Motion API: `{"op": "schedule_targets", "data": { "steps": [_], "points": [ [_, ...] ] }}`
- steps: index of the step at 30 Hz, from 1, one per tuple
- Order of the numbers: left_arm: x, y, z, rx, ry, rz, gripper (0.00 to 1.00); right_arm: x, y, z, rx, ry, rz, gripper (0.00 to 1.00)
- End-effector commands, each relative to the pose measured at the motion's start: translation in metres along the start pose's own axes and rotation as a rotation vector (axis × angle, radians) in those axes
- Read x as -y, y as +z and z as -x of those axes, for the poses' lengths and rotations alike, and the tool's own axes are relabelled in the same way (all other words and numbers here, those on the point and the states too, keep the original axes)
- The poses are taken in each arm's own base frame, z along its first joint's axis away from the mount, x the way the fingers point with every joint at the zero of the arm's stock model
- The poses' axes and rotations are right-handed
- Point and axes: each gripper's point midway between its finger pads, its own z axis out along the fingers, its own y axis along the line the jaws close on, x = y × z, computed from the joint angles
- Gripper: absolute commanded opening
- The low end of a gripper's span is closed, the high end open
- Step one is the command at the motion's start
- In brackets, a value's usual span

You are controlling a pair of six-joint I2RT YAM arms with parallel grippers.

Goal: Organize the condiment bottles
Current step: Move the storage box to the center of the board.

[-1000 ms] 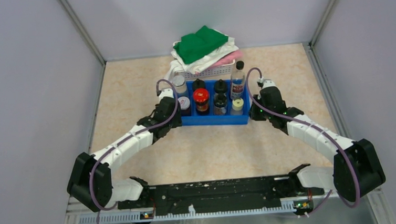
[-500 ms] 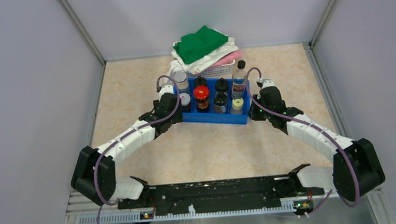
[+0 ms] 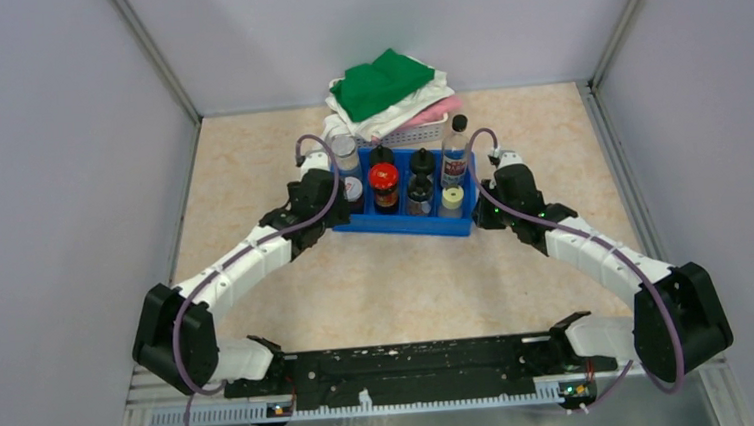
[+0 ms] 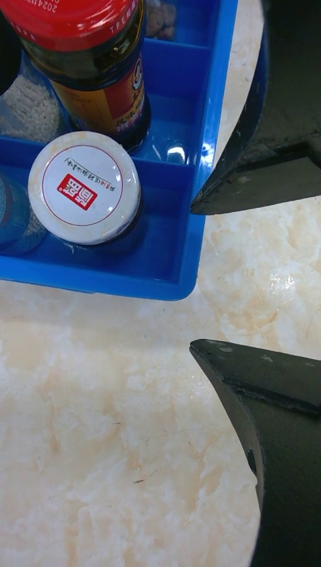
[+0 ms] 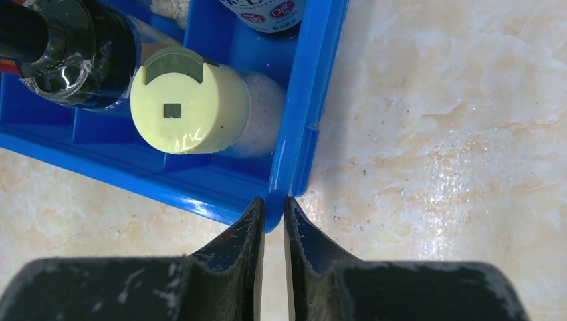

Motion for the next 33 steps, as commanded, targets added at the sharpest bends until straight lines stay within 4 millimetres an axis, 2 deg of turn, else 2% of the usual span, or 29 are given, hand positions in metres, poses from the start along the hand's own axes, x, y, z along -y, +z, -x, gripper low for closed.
{"op": "schedule_targets", "data": {
  "steps": [1,7,16,19,22,26,28,31,33],
  "points": [
    [0.001,0.009,0.019,0.047,-0.013,0.019,0.75,0.013,0.004,-0.013,-0.045,-0.031,-0.048,0.12],
    [-0.009,0.026,0.004,0.008,-0.028,0.040,0.74,0.014,0.004,-0.015,-0.051,-0.035,-0.053,0.12],
    [-0.016,0.040,-0.001,-0.008,-0.036,0.038,0.69,0.014,0.005,-0.017,-0.052,-0.036,-0.047,0.12],
    [-0.015,0.044,-0.002,-0.014,-0.040,0.027,0.64,0.015,0.005,-0.018,-0.055,-0.036,-0.050,0.12],
    [-0.013,0.048,-0.005,-0.027,-0.043,0.010,0.54,0.015,0.005,-0.019,-0.056,-0.036,-0.050,0.12],
    [-0.011,0.055,-0.011,-0.050,-0.039,0.007,0.52,0.016,0.006,-0.021,-0.061,-0.037,-0.053,0.12],
    [-0.010,0.057,-0.013,-0.057,-0.037,0.000,0.43,0.017,0.005,-0.022,-0.060,-0.036,-0.052,0.12],
    [-0.008,0.057,-0.017,-0.074,-0.033,-0.005,0.22,0.018,0.006,-0.023,-0.063,-0.040,-0.055,0.12],
    [-0.008,0.057,-0.019,-0.091,-0.029,-0.003,0.14,0.017,0.005,-0.023,-0.063,-0.039,-0.055,0.12]
  ]
}}
